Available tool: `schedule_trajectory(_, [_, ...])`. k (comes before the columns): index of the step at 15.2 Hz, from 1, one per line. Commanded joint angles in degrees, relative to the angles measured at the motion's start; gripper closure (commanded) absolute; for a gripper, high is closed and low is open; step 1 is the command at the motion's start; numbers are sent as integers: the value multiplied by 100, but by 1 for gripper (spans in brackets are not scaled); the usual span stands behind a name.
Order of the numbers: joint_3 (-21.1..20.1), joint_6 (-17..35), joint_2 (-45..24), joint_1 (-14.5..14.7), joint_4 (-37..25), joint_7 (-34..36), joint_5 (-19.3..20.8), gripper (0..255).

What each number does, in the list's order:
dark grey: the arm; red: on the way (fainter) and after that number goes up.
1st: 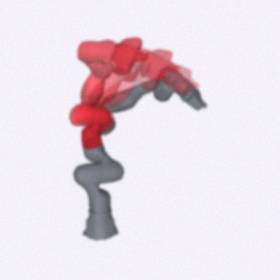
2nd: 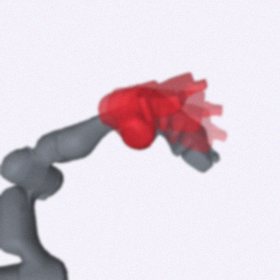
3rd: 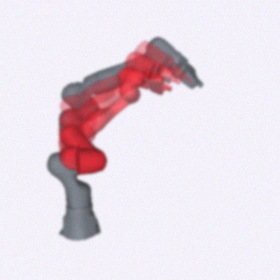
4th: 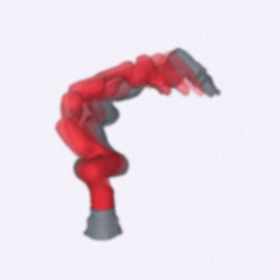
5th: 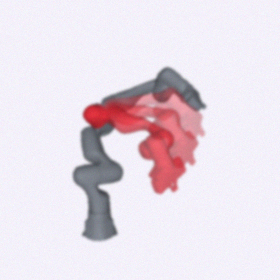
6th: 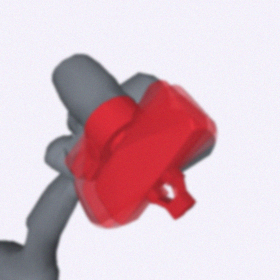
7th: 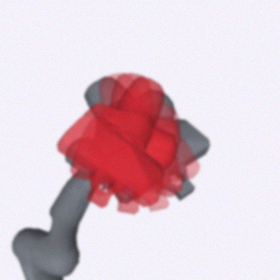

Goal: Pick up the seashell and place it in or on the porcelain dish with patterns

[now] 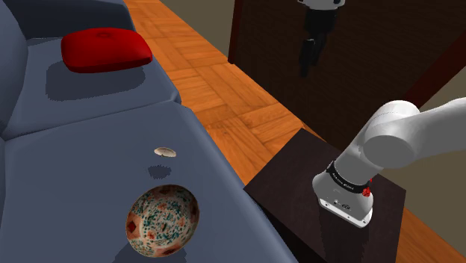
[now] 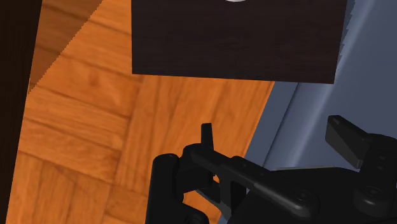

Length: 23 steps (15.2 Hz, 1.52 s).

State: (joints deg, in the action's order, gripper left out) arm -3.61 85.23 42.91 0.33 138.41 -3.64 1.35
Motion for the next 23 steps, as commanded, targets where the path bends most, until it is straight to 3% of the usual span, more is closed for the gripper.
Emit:
schedule_trajectory(1, [0, 0, 0, 0, 0, 0, 0, 0])
schedule_trajectory(13, [-848, 2092, -1755, 376, 103, 686, -415, 0])
schedule_trajectory(23, [-1483, 3493, -3734, 564, -630, 1412, -113, 0])
